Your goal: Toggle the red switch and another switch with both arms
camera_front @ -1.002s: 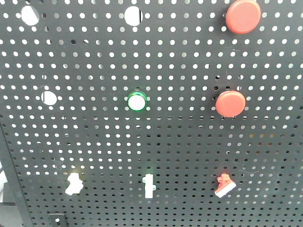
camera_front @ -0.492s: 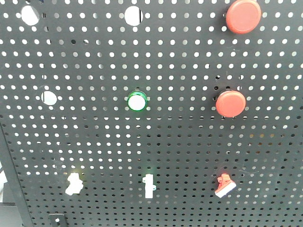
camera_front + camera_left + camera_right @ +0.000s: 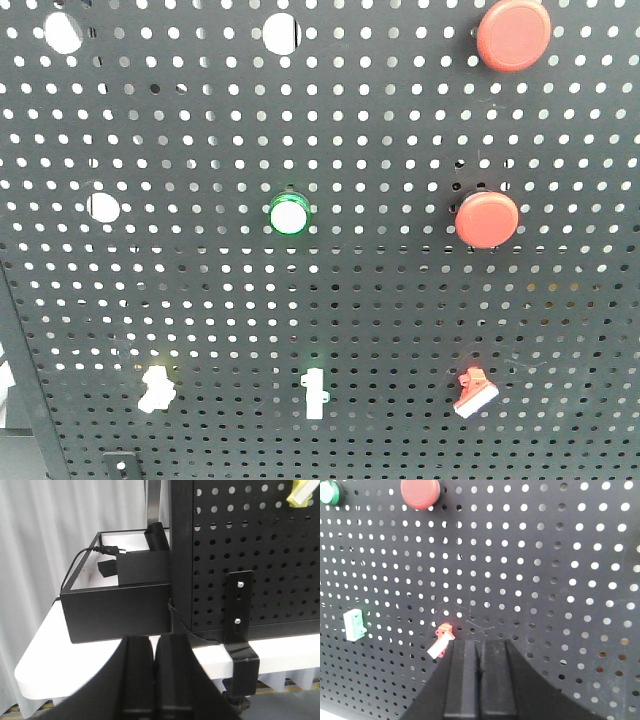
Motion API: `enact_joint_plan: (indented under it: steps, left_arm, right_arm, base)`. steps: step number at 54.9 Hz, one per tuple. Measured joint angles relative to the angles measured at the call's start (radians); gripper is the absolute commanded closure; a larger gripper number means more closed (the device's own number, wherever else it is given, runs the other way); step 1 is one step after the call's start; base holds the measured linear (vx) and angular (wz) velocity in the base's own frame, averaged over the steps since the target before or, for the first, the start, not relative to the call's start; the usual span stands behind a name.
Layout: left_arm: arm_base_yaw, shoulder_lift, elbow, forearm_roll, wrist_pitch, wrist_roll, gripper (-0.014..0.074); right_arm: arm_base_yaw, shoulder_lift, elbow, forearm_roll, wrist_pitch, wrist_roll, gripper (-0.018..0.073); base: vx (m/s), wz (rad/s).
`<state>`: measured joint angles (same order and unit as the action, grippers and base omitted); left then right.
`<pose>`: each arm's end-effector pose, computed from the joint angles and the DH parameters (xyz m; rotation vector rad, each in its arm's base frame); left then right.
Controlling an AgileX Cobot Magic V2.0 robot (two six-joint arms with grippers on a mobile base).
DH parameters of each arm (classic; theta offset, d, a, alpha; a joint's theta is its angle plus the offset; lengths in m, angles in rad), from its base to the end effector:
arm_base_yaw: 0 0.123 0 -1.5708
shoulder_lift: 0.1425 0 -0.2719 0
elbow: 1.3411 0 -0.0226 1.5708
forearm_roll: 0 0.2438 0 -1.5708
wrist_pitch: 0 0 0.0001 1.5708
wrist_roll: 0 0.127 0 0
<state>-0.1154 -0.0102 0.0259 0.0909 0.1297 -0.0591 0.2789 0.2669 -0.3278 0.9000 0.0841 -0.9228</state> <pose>0.0983 -0.0099 0.1914 0.1101 1.6250 -0.0553 0.1078 0.0396 0.3016 -0.2766 1.4543 0.2549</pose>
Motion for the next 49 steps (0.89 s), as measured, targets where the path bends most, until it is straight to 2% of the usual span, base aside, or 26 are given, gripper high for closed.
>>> enact_joint_plan:
  steps: [37,40,43,49]
  left_arm:
    - [0.0,0.0,0.0,0.0,0.0,0.0,0.0594]
    - [0.0,0.0,0.0,0.0,0.0,0.0,0.0594]
    - [0.0,0.0,0.0,0.0,0.0,0.0,0.0594]
    - [0.0,0.0,0.0,0.0,0.0,0.0,0.0594]
  right_arm:
    - [0.0,0.006,0.0,-0.014,-0.001,0.0,0.0566]
    - [0.0,0.015,0.0,-0.074,0.0,0.035,0.0566]
    - [0.0,0.021,0.0,-0.187,0.008,0.113,0.0566]
    - [-0.002,0.026,0.023,-0.501,0.004,0.382,0.0566]
  base:
    - [0.0,0.0]
    - [0.0,0.0]
    - [0.0,0.0]
    - [0.0,0.0]
